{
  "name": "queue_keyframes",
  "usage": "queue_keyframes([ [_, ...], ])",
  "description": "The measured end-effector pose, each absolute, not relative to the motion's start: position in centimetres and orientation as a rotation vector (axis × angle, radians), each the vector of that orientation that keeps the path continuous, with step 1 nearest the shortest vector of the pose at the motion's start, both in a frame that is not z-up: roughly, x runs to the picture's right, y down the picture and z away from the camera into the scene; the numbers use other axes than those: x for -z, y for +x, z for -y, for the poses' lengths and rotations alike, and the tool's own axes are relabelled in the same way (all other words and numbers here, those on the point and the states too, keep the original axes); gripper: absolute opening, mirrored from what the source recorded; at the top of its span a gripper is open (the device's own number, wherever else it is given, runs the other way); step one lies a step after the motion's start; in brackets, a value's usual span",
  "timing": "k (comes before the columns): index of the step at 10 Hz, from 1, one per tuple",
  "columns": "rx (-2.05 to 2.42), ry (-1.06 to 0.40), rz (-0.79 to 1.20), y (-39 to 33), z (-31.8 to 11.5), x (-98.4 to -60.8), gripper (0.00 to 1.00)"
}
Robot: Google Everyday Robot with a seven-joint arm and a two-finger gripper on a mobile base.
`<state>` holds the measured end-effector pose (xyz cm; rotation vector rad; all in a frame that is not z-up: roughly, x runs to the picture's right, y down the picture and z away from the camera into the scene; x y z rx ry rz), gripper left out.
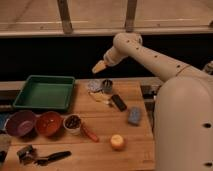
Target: Place towel in red bowl
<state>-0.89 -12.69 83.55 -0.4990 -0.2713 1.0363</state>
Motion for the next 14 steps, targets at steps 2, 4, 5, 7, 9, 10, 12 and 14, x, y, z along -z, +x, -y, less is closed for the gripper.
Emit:
queue_keyframes([
  [2, -1.036, -0.499, 0.271, -0.9, 12.7, -83.5, 0.80],
  [4, -1.036, -0.499, 0.271, -0.9, 12.7, -83.5, 0.80],
  [5, -1.036, -0.499, 0.271, -0.9, 12.7, -83.5, 0.80],
  [7, -1.036, -0.499, 0.271, -0.9, 12.7, -83.5, 0.80],
  [9, -1.036, -0.499, 0.271, -0.9, 12.7, -83.5, 0.80],
  [10, -1.036, -0.499, 0.272, -0.9, 12.7, -83.5, 0.80],
  [12, -1.032, -0.489, 0.271, -0.7, 13.3, -83.9, 0.80],
  [14, -1.029, -0.474, 0.254, 0.7, 14.2, -85.6, 0.80],
])
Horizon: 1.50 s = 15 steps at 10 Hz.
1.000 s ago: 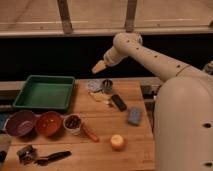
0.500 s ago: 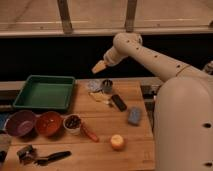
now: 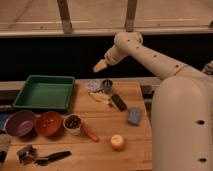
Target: Place towel in red bowl
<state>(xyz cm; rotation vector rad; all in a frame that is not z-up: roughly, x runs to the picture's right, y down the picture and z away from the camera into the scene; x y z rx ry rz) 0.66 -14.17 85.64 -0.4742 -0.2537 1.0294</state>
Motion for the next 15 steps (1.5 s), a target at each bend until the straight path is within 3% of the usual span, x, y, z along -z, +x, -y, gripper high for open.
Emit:
queue_keyframes([
  [3, -0.987, -0.435, 0.219, 1.2, 15.9, -88.2, 0.80],
  [9, -0.967, -0.467, 0.224, 0.8, 15.5, -88.8, 0.80],
  [12, -0.895, -0.561, 0.305, -4.4, 14.3, -89.6, 0.80],
  [15, -0.792, -0.535, 0.449, -7.2, 12.7, -88.7, 0.80],
])
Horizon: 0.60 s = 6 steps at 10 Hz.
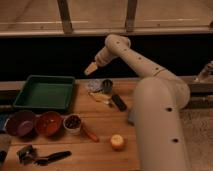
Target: Place towel in red bowl
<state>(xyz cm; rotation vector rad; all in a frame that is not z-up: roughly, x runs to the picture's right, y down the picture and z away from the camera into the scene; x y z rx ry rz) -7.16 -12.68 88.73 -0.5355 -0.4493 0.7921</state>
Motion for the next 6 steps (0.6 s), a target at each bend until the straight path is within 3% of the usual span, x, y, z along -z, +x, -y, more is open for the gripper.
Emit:
queue_keyframes([
  [6, -0.789, -0.555, 0.385, -7.6, 10.3, -91.0, 0.80],
])
